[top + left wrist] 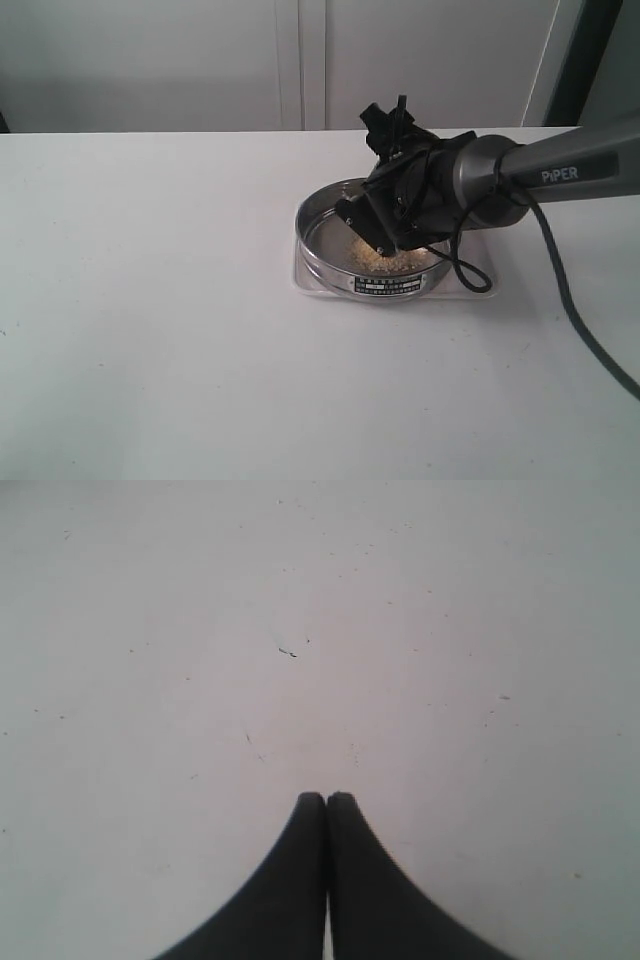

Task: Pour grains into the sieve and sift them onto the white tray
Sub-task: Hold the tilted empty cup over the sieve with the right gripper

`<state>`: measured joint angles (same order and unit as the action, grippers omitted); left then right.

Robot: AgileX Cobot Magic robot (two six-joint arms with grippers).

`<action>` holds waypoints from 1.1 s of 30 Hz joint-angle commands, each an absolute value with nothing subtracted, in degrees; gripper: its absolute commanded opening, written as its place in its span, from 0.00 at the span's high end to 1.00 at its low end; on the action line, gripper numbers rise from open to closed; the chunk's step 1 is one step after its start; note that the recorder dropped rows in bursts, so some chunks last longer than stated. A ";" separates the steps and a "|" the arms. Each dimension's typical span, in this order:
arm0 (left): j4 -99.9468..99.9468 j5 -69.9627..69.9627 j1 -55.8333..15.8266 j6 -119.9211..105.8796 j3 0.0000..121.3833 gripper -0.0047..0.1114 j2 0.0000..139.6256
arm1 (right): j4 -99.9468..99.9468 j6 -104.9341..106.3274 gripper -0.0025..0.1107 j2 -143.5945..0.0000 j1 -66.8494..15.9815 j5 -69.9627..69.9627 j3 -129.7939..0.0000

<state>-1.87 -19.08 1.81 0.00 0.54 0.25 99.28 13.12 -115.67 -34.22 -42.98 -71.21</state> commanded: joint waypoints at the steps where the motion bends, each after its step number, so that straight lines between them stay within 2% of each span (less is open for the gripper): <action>1: -2.07 -19.39 1.54 0.00 0.00 0.96 0.00 | 99.95 17.10 0.98 -115.49 -34.47 -41.70 -71.27; 28: -2.07 -19.39 1.54 0.00 0.00 0.96 0.00 | 99.95 21.37 0.98 -115.54 -34.88 -42.30 -71.17; 33: -2.07 -19.39 1.54 0.00 0.00 0.96 0.00 | 99.95 16.40 0.98 -115.54 -34.88 -40.45 -71.70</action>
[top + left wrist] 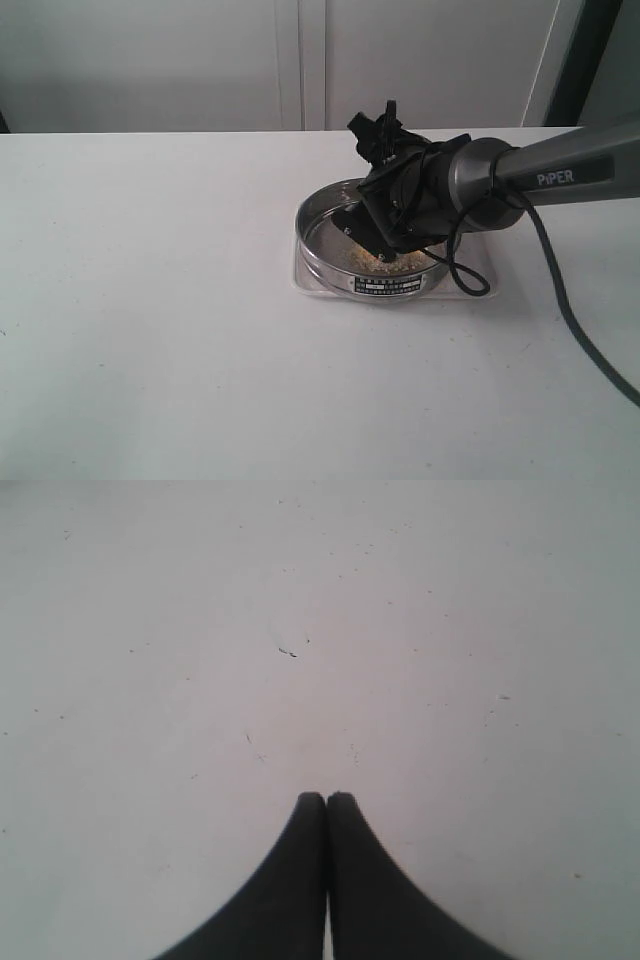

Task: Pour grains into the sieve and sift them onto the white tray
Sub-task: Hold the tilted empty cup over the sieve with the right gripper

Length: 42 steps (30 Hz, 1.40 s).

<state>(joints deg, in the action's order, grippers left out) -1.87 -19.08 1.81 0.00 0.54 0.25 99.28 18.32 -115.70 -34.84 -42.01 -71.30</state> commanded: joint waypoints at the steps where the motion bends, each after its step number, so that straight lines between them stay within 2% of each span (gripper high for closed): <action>1: -2.07 -19.39 1.54 0.00 0.00 0.96 0.00 | 99.95 20.33 0.98 -115.54 -34.98 -40.43 -71.55; 7: -2.07 -19.39 1.54 0.00 0.00 0.96 0.00 | 99.95 24.27 0.98 -115.43 -35.41 -39.37 -71.72; 10: -2.07 -19.39 1.54 0.00 0.00 0.96 0.00 | 99.95 12.65 0.98 -115.33 -35.41 -38.78 -73.32; 20: -2.07 -19.39 1.54 0.00 0.00 0.96 0.00 | 99.95 18.38 0.98 -115.55 -35.41 -35.96 -73.21; 30: -2.07 -19.39 1.54 0.00 0.00 0.96 0.00 | 99.83 3.73 0.98 -115.21 -35.41 -36.18 -73.21; 42: -2.07 -19.39 1.54 0.00 0.00 0.96 0.00 | 82.33 -1.21 0.98 -113.27 -35.41 -34.02 -73.21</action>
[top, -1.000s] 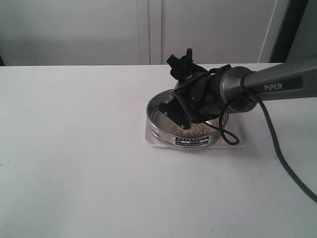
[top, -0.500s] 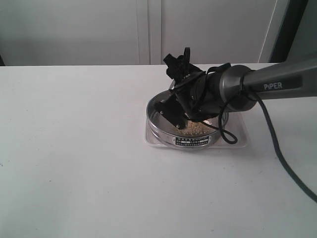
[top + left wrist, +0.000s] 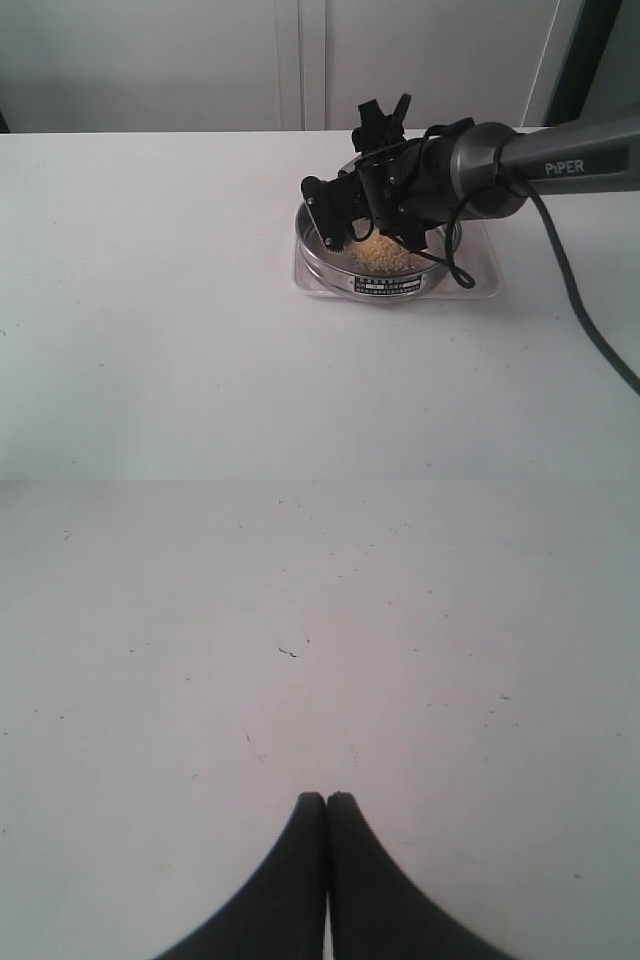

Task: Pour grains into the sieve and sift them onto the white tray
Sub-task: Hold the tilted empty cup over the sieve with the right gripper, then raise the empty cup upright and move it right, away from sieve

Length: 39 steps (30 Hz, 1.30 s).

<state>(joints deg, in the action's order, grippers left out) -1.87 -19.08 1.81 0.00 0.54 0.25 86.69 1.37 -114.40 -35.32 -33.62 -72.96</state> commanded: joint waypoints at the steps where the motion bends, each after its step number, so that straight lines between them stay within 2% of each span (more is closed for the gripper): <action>1: -2.07 -19.39 1.54 0.00 0.00 0.96 0.00 | 81.58 -2.43 0.98 -113.27 -35.41 -34.02 -73.21; 11: -2.07 -19.39 1.54 0.00 0.00 0.96 0.00 | 73.41 -7.96 0.98 -111.48 -35.41 -30.84 -73.21; 25: -2.07 -19.39 1.54 0.00 0.00 0.96 0.00 | 52.18 -8.25 0.98 -107.45 -35.41 -25.47 -73.21; 39: -2.07 -19.39 1.54 0.00 0.00 0.96 0.00 | 43.14 -12.91 0.98 -106.22 -35.31 -21.73 -73.21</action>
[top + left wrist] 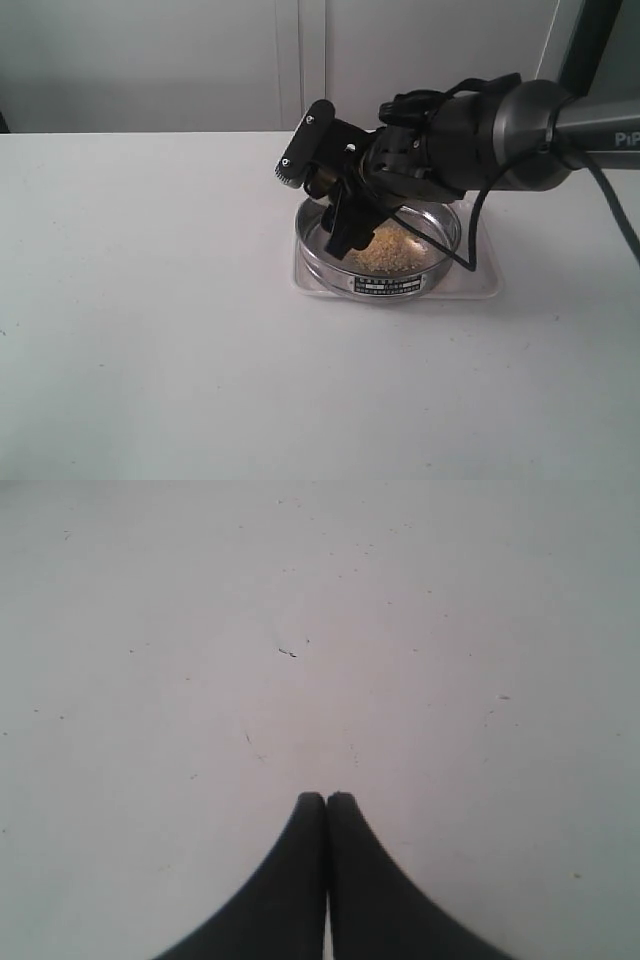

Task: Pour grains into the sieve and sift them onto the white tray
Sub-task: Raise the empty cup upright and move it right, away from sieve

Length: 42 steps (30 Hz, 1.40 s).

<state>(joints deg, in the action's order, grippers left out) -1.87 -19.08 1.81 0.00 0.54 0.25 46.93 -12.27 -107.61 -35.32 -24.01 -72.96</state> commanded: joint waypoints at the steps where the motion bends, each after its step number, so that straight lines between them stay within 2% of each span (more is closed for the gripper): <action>1: -2.07 -19.39 1.54 0.00 0.00 0.96 0.00 | 41.98 -12.91 0.98 -105.98 -35.31 -21.16 -73.21; 23: -2.07 -19.39 1.54 0.00 0.00 0.96 0.00 | 20.38 -8.58 0.98 -102.76 -24.16 -18.50 -73.21; 33: -2.07 -19.39 1.54 0.00 0.00 0.96 0.00 | 7.72 1.94 0.98 -101.54 -18.35 -16.11 -70.89; 42: -2.07 -19.39 1.54 0.00 0.00 0.96 0.00 | 4.55 1.81 0.98 -98.27 -13.80 -8.48 -65.30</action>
<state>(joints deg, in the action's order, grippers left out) -1.87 -19.08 1.81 0.00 0.54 0.25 5.30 1.27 -99.70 -15.23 -12.06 -66.83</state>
